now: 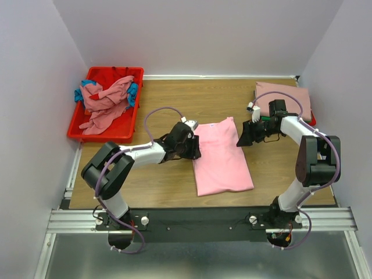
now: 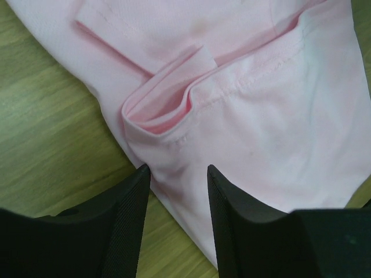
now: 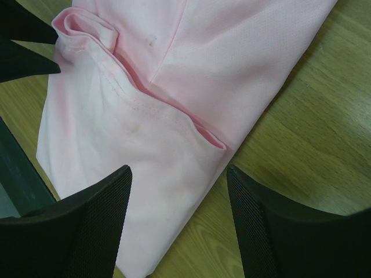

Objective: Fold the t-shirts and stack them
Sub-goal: Fold the tshirt

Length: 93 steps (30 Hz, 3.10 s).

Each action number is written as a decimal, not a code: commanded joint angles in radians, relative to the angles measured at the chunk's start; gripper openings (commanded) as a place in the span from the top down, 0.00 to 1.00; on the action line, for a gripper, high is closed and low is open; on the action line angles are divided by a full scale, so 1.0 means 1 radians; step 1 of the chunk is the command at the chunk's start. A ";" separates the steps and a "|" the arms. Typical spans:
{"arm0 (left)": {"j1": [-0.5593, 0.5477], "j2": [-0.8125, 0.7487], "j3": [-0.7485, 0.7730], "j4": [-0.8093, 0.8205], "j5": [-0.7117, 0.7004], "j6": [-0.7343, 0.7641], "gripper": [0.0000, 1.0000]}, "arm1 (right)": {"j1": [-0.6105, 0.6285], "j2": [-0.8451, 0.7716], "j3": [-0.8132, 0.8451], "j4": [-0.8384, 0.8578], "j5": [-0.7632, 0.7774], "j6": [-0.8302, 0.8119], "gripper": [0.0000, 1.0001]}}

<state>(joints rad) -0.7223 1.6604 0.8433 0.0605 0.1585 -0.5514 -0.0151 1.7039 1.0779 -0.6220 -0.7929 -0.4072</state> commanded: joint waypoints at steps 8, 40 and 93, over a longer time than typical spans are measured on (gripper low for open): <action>-0.005 0.033 0.074 -0.059 -0.094 0.031 0.51 | -0.006 0.022 -0.010 0.007 -0.016 0.004 0.27; -0.008 0.053 0.111 -0.085 -0.022 0.059 0.60 | -0.006 0.030 -0.009 0.007 -0.009 0.007 0.27; 0.064 0.177 0.313 -0.206 0.091 0.234 0.47 | -0.006 0.051 -0.006 -0.010 -0.020 -0.002 0.28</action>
<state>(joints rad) -0.6914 1.8042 1.0901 -0.0898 0.2214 -0.4019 -0.0151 1.7412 1.0779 -0.6228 -0.7940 -0.4076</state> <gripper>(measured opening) 0.527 0.725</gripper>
